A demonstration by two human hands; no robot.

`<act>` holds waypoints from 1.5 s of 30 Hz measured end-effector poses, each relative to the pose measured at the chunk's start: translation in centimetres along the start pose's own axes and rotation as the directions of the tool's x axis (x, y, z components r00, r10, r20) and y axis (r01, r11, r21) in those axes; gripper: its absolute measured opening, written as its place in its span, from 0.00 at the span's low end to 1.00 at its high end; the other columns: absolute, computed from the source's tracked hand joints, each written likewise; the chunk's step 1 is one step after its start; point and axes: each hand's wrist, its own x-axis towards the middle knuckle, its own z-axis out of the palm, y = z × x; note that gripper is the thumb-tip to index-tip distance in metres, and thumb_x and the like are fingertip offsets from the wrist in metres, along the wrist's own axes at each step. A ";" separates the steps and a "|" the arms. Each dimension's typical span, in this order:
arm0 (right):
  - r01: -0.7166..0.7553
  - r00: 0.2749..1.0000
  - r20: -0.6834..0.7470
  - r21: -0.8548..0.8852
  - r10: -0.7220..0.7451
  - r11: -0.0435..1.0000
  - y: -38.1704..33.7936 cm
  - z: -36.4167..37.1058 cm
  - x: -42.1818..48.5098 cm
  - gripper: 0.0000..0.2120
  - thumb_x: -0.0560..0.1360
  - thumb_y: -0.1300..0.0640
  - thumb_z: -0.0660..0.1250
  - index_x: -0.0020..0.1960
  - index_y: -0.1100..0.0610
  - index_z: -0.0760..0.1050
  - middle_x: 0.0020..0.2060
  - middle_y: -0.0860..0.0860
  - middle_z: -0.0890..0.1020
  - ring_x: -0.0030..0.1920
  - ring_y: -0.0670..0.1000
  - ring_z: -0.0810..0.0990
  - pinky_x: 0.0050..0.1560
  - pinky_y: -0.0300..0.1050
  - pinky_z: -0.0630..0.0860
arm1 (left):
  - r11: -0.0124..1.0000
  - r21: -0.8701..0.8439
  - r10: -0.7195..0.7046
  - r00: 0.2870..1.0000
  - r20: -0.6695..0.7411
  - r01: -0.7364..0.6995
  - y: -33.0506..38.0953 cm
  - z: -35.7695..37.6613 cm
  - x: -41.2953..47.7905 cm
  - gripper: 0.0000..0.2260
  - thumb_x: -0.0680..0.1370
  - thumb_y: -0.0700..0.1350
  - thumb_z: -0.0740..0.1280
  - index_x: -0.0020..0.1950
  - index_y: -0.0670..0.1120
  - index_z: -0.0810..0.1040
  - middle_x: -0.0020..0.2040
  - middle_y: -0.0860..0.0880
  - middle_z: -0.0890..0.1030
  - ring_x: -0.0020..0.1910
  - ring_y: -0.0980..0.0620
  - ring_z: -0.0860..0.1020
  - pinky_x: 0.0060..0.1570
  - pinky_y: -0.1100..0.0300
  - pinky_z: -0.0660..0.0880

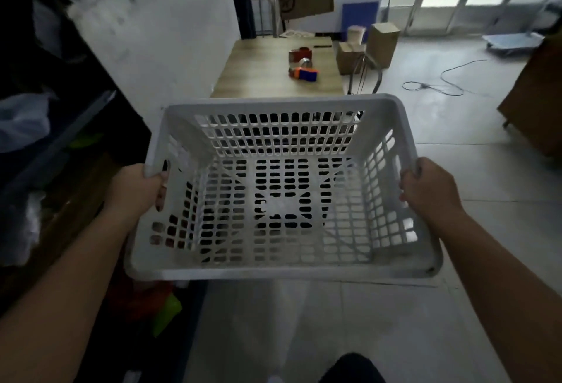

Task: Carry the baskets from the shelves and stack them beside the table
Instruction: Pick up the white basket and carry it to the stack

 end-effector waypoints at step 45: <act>-0.039 0.961 0.260 -0.189 0.089 0.981 -9.1 21.8 59.4 0.10 0.78 0.56 0.59 0.50 0.63 0.73 0.45 0.63 0.81 0.45 0.63 0.81 0.49 0.54 0.77 | 0.984 0.157 -0.107 0.988 0.115 0.089 17.9 25.4 52.4 0.08 0.79 0.45 0.69 0.42 0.44 0.81 0.26 0.48 0.83 0.24 0.48 0.81 0.32 0.55 0.77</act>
